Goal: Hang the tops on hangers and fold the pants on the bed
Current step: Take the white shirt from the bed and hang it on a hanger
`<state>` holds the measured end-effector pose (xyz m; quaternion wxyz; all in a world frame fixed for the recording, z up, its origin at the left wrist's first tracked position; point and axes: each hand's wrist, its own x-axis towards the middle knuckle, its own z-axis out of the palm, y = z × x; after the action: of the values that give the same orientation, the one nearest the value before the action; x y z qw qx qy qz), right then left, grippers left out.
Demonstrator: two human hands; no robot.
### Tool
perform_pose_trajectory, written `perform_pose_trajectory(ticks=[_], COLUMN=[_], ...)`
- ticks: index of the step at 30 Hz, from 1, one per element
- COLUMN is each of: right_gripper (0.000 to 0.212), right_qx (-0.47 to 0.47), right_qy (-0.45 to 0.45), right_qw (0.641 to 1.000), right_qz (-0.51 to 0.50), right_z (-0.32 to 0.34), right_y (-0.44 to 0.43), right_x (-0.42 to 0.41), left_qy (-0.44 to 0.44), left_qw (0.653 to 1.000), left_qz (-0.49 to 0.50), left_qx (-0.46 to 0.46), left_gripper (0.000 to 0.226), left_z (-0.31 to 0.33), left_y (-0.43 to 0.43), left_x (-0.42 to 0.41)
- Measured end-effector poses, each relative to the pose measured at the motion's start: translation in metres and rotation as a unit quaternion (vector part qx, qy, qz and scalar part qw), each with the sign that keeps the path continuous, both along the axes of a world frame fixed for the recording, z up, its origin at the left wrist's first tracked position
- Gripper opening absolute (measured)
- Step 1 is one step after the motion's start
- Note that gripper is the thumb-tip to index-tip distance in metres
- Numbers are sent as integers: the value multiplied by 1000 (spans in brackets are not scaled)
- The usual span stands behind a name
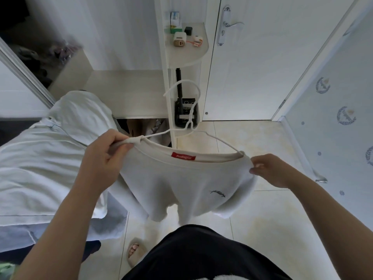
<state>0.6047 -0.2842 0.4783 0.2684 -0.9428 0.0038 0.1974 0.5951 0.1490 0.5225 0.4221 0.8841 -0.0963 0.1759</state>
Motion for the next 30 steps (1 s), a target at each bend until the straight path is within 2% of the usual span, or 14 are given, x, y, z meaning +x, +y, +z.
perform_pose_trajectory(ticks=[1,3,7,11,13,16,20,22,25,27,29,30], right_gripper=[36,28,21,21,29,56,75,66,28,24,21,22], right_qx=[2,24,122,136,167,242,77,56,32,3,30,53], right_qy=[-26,-102,-285,-356,-347,-294,-388,-400,-342,-319,-314,-304], right_qw=[1000,994,944,924,923,924,918,915,937,943,943,945], right_qz=[-11,-41,-113,-42,-27,-27,-8,16,63,90,101,105], right_z=[0,3,22,36,37,38,42,57,82,94,108,117], right_y=[1,8,30,39,35,37,35,35,37,35,35,35], right_x=[0,-3,-14,-23,-22,-18,-3,7,22,31,37,40], left_qy=[5,14,5,-3,-12,-23,-26,-30,-39,-41,-66,-86], left_qw=[1000,999,997,998,996,995,994,995,997,998,998,995], left_qz=[-6,-9,17,58,46,28,8,-2,-14,-10,-2,3], left_qx=[6,31,77,-39,-75,-98,-102,-98,-69,-38,11,41], left_gripper=[5,12,19,22,21,17,6,7,7,13,19,15], left_z=[-1,-4,-5,0,2,7,14,21,35,45,61,69], left_y=[2,7,12,13,11,9,15,16,13,13,14,15], left_x=[1,0,-5,-11,-12,-9,2,11,26,37,47,53])
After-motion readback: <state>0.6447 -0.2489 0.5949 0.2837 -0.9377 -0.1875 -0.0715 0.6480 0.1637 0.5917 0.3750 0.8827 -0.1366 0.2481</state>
